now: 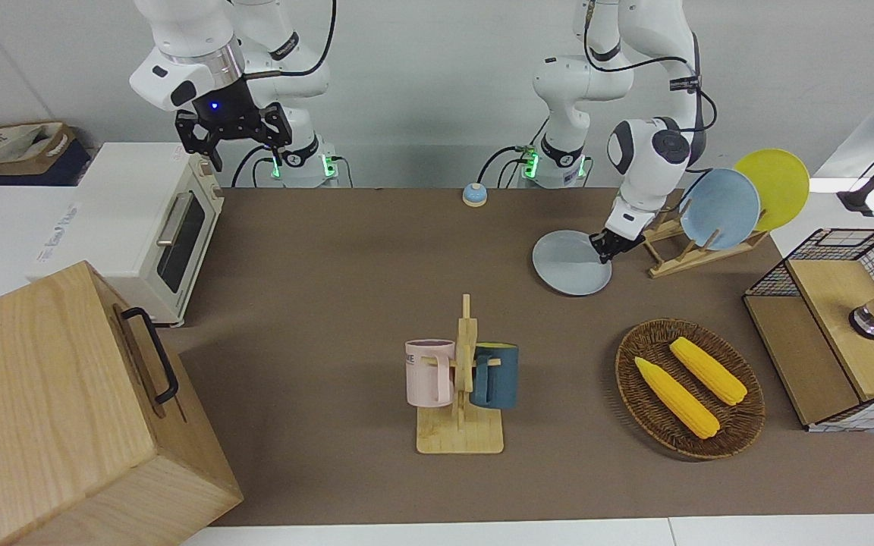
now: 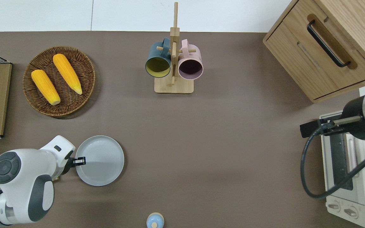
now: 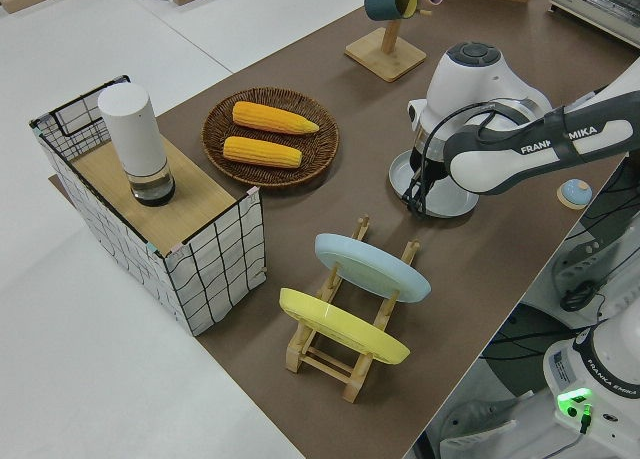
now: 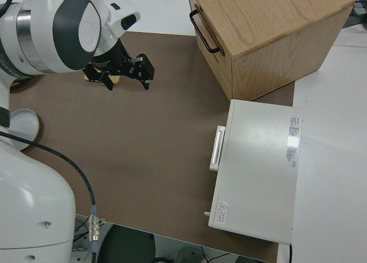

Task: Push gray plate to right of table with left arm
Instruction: 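Push the gray plate with the left gripper toward the toaster oven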

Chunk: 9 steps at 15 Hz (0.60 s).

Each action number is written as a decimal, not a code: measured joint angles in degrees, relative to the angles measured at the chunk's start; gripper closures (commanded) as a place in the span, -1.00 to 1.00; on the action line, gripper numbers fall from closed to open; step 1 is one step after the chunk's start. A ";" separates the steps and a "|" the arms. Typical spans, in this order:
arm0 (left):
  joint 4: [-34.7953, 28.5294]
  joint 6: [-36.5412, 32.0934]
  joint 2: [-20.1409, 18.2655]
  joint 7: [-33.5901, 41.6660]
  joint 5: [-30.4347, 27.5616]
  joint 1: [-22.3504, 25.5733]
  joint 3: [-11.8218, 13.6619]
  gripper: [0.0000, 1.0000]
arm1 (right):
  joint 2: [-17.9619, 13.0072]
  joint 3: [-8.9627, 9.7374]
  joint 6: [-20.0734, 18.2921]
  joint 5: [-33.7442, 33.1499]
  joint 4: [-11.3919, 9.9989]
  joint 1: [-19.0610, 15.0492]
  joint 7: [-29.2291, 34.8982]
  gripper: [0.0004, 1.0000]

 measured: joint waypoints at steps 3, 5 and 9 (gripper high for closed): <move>0.00 0.07 0.02 -3.26 -0.87 -2.58 -0.01 1.00 | 0.00 0.00 0.00 0.00 0.00 0.00 0.00 -0.97; 0.01 0.10 0.08 -5.64 -1.85 -4.69 -0.05 1.00 | 0.00 0.00 0.00 0.00 0.00 0.00 0.00 -0.97; 0.13 0.18 0.37 -10.49 -2.64 -8.25 -0.08 1.00 | 0.00 0.00 0.00 0.00 0.00 0.00 0.00 -0.97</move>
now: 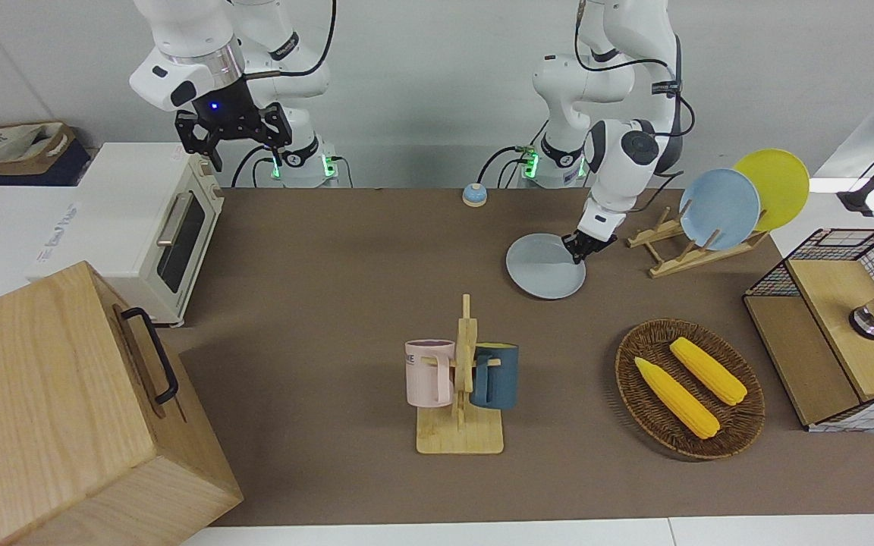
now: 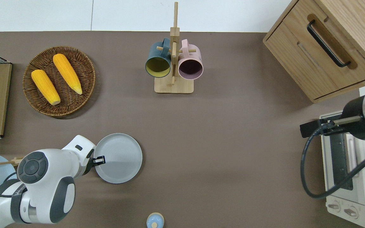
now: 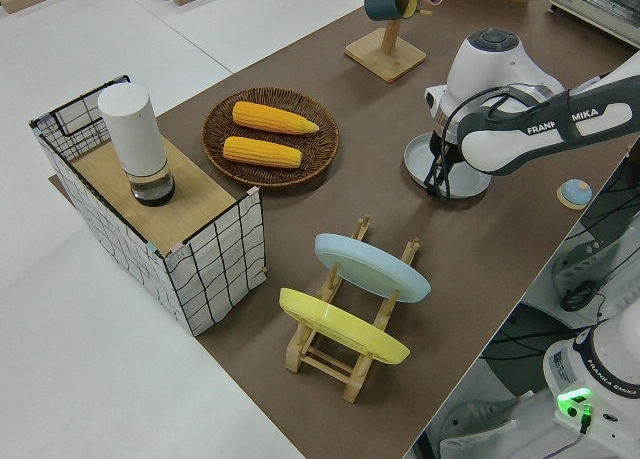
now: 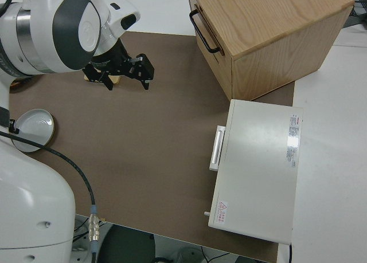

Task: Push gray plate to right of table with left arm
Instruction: 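Push the gray plate with the left gripper toward the toaster oven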

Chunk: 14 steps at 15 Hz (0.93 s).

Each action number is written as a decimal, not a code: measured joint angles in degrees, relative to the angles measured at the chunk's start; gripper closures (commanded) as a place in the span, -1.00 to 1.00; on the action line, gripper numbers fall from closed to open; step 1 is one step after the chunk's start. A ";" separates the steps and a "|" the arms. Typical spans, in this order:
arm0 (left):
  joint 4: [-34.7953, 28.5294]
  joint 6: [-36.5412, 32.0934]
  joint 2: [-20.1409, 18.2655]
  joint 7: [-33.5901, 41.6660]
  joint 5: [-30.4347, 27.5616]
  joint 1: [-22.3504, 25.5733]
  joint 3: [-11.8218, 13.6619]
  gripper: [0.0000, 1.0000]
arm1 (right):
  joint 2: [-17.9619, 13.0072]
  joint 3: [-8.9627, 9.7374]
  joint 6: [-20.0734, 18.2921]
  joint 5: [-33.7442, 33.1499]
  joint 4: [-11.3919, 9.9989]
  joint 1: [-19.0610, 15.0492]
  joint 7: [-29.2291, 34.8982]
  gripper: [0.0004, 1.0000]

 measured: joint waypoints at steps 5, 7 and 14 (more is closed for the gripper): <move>0.76 0.21 0.47 -9.40 -0.21 -6.67 -0.07 1.00 | 0.00 0.00 0.00 0.00 0.00 0.00 0.00 -0.97; 1.82 0.29 1.67 -12.71 -0.23 -9.19 -0.14 1.00 | 0.00 0.00 0.00 0.00 0.00 0.00 0.00 -0.97; 5.56 0.40 5.19 -19.08 -1.34 -14.96 -0.05 1.00 | 0.00 0.00 0.00 0.00 0.00 0.00 0.00 -0.97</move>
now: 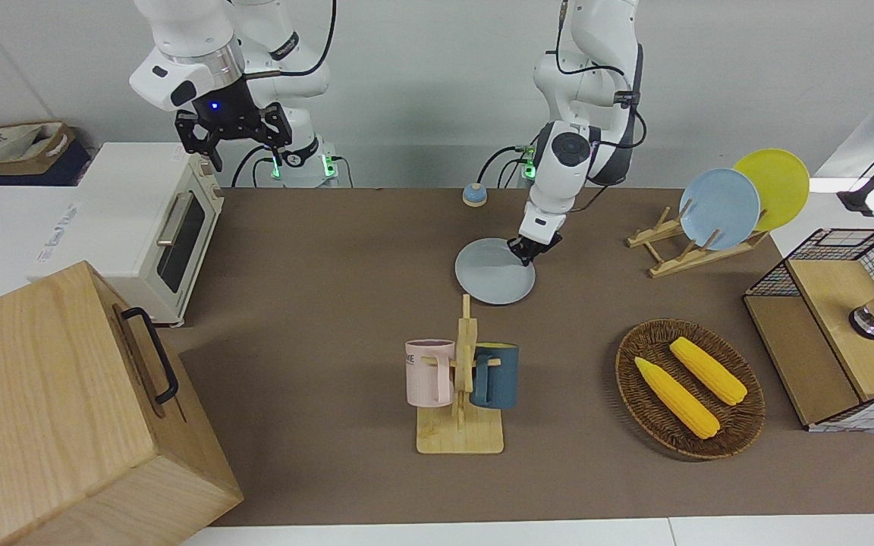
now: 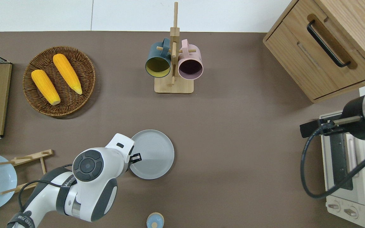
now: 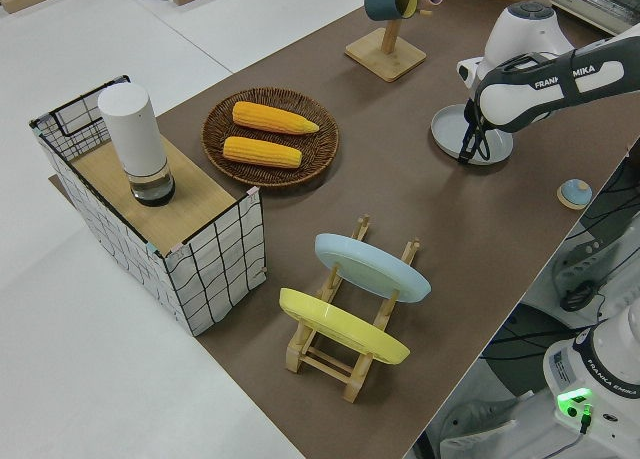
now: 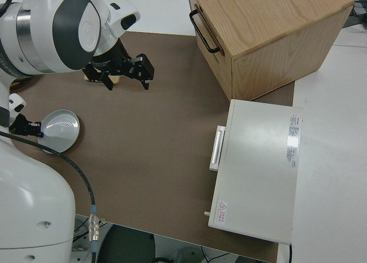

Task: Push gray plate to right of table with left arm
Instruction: 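Push the gray plate with the left gripper toward the toaster oven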

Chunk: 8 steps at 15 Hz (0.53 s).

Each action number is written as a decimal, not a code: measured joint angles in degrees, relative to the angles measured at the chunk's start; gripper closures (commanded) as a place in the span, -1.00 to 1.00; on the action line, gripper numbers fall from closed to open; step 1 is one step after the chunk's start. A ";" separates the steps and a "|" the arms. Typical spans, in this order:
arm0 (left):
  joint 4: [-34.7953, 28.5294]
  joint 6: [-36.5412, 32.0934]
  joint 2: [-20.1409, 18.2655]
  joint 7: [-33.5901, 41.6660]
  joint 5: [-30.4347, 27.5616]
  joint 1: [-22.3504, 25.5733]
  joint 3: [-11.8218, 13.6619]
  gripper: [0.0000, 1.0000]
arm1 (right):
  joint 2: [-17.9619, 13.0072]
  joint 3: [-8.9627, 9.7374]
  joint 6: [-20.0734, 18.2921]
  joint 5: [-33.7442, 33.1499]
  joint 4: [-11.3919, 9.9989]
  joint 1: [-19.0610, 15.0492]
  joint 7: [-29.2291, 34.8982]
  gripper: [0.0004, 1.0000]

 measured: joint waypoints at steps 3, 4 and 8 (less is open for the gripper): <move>1.21 0.16 1.06 -0.96 -1.80 -2.09 -0.02 1.00 | 0.00 0.00 0.00 0.00 0.00 0.00 0.00 -0.97; 2.06 0.18 1.79 -1.92 -2.64 -3.27 -0.18 1.00 | 0.00 0.00 0.00 0.00 0.00 0.00 0.00 -0.97; 6.74 0.31 5.84 -8.31 -2.92 -4.88 -4.53 1.00 | 0.00 0.00 0.00 0.00 0.00 0.00 0.00 -0.97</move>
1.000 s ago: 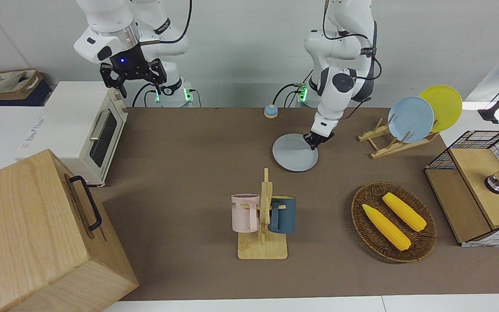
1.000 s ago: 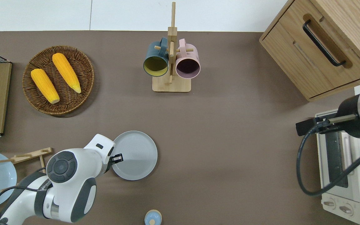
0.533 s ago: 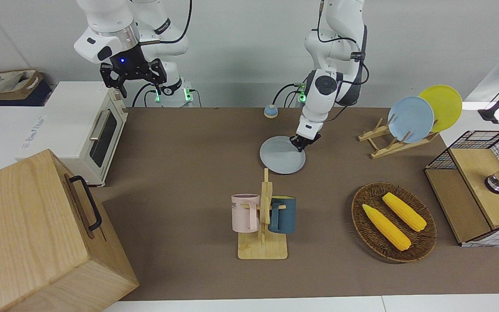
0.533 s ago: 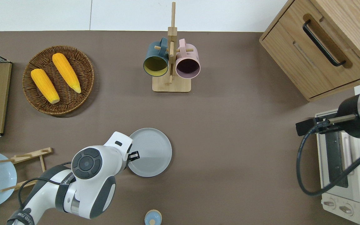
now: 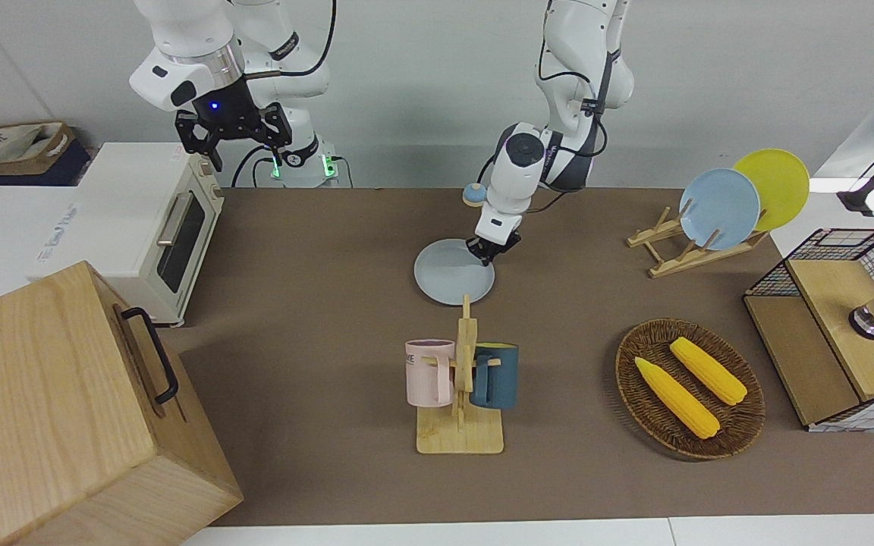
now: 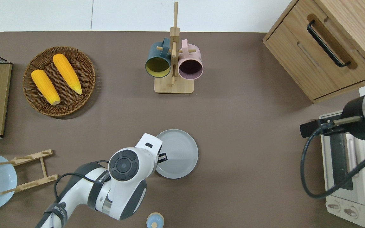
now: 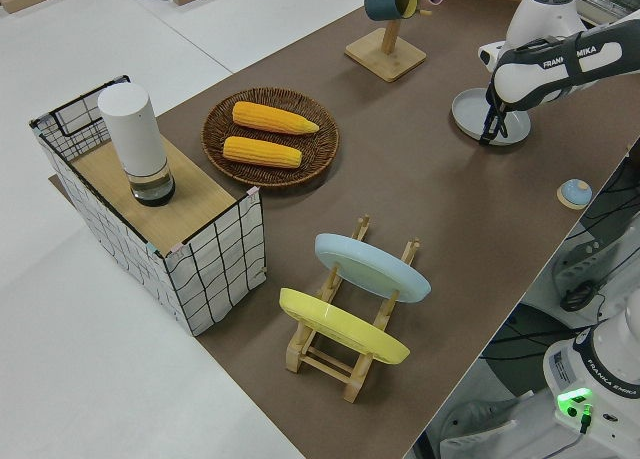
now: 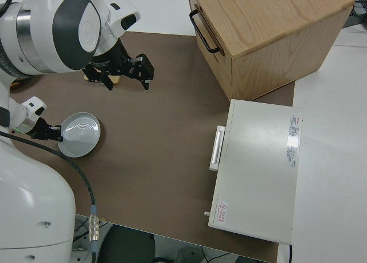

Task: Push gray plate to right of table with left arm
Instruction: 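Push the gray plate with the left gripper toward the toaster oven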

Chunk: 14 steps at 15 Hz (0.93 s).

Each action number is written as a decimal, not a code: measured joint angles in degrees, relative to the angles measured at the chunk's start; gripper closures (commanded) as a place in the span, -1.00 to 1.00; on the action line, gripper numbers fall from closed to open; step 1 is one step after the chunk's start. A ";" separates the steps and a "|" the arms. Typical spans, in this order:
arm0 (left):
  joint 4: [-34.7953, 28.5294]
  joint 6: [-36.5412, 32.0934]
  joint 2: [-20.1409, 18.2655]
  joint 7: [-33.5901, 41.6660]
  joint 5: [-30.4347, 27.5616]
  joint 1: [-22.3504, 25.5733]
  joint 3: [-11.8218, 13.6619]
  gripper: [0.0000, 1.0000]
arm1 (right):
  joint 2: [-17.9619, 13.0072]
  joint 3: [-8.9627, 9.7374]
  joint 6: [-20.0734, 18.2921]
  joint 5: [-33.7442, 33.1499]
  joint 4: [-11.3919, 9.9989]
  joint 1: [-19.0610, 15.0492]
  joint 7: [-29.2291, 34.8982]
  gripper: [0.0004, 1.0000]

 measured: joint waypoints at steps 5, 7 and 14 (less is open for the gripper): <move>6.32 0.08 4.99 -6.70 0.00 -0.10 -5.49 1.00 | 0.00 0.00 0.00 0.00 0.00 0.00 0.00 -0.97; 8.80 0.52 7.09 -9.47 0.00 -1.29 -6.43 1.00 | 0.00 0.00 0.00 0.00 0.00 0.00 0.00 -0.97; 16.84 1.52 13.24 -16.98 0.17 -7.49 -6.62 1.00 | 0.00 0.00 0.00 0.00 0.00 0.00 0.00 -0.97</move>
